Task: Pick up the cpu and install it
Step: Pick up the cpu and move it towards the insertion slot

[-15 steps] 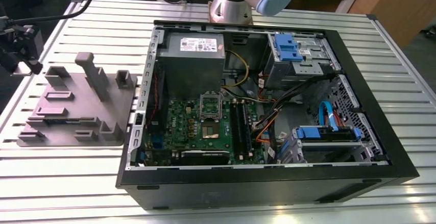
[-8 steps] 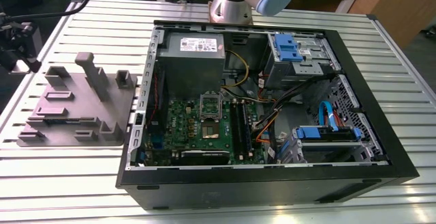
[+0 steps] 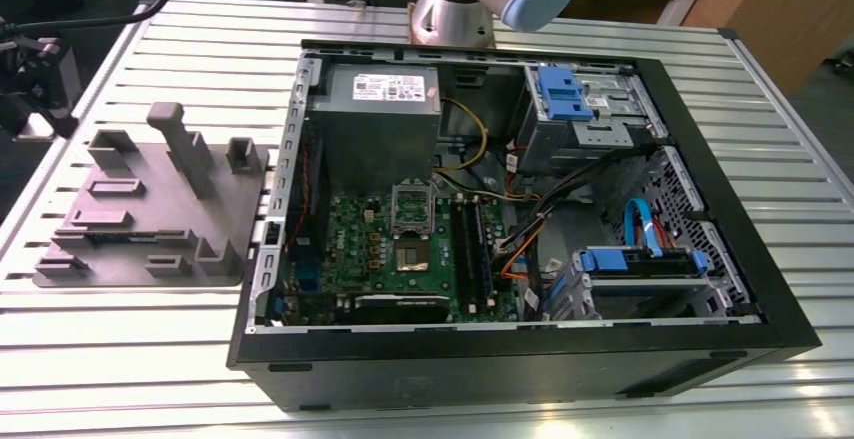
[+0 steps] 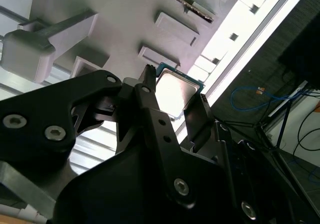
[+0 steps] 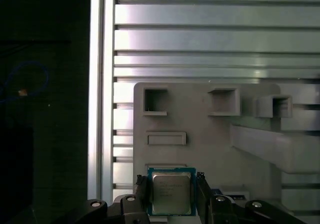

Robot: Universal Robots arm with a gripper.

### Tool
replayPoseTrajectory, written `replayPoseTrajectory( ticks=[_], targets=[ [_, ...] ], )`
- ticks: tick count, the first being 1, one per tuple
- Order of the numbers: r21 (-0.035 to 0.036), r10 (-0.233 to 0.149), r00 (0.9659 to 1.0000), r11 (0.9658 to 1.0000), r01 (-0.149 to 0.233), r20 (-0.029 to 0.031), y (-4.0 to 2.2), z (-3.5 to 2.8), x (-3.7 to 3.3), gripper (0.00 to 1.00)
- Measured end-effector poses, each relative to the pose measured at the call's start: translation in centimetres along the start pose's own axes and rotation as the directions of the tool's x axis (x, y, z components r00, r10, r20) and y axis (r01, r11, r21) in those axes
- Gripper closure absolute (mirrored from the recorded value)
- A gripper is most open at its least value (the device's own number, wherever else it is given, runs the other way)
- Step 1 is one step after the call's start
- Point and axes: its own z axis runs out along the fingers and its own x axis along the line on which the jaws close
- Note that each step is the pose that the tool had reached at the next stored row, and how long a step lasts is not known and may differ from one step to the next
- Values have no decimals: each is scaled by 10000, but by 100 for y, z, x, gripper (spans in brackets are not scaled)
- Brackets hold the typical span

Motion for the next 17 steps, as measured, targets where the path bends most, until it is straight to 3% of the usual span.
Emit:
replayPoseTrajectory(
  ticks=[17],
  targets=[
    [0, 0, 10000, 10000, 0, 0, 5, -151, -1, 53]
  ],
)
